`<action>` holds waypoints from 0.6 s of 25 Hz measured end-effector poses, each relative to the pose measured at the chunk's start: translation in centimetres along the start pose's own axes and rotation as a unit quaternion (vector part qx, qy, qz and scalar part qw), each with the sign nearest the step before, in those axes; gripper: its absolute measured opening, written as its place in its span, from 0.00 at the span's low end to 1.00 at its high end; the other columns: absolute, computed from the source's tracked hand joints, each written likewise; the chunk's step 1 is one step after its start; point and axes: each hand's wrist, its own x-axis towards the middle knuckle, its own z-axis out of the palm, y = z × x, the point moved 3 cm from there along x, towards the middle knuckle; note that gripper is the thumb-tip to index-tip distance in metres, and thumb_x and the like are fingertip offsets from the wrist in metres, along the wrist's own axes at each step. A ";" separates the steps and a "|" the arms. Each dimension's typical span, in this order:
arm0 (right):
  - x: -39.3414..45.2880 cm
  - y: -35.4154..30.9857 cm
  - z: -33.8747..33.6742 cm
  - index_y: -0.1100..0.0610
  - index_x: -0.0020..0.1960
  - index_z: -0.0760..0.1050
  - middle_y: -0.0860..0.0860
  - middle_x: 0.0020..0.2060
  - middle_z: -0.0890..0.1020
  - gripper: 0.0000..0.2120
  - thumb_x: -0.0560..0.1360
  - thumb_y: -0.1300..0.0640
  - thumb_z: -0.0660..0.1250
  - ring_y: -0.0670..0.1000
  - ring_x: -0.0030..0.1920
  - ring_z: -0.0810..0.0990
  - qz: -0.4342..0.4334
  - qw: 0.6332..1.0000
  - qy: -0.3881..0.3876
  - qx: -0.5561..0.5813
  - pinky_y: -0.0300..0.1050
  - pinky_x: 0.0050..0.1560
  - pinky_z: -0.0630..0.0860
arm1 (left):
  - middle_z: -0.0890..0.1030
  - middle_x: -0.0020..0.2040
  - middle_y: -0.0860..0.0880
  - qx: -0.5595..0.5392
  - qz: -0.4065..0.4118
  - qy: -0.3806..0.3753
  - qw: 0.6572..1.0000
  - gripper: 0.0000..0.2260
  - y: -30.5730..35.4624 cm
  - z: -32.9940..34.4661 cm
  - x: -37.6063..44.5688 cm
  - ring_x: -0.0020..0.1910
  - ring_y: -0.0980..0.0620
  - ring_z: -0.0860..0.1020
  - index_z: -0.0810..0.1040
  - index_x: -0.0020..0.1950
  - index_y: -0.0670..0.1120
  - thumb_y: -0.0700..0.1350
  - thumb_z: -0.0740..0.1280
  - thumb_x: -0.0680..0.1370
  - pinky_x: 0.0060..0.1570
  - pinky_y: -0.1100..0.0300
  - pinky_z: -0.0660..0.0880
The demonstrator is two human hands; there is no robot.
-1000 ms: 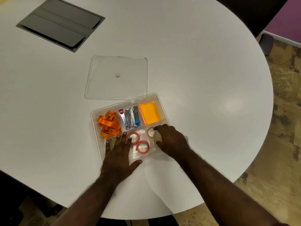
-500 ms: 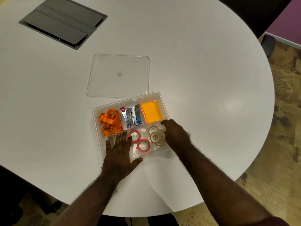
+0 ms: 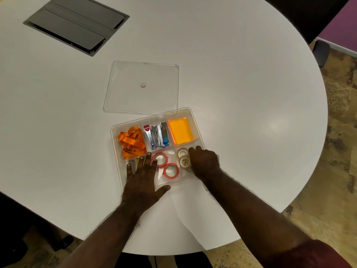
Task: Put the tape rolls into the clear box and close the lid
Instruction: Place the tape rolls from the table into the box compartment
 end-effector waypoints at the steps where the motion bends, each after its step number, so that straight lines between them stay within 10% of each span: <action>1: 0.0 -0.1 0.0 0.59 0.57 0.71 0.55 0.50 0.80 0.14 0.75 0.55 0.67 0.58 0.46 0.83 0.002 1.000 -0.003 -0.003 0.47 0.44 0.76 | 0.40 0.78 0.51 0.002 0.001 0.000 1.000 0.45 0.0 0.0 0.0 0.76 0.49 0.37 0.43 0.78 0.52 0.76 0.48 0.69 0.70 0.46 0.29; 15: -0.6 0.9 -1.7 0.57 0.62 0.69 0.57 0.55 0.77 0.22 0.71 0.52 0.70 0.59 0.50 0.81 0.029 0.995 -0.060 0.080 0.50 0.48 0.78 | 0.43 0.79 0.49 -0.005 0.010 0.004 1.000 0.45 0.2 -0.2 -0.1 0.77 0.47 0.40 0.44 0.78 0.51 0.76 0.47 0.68 0.71 0.44 0.31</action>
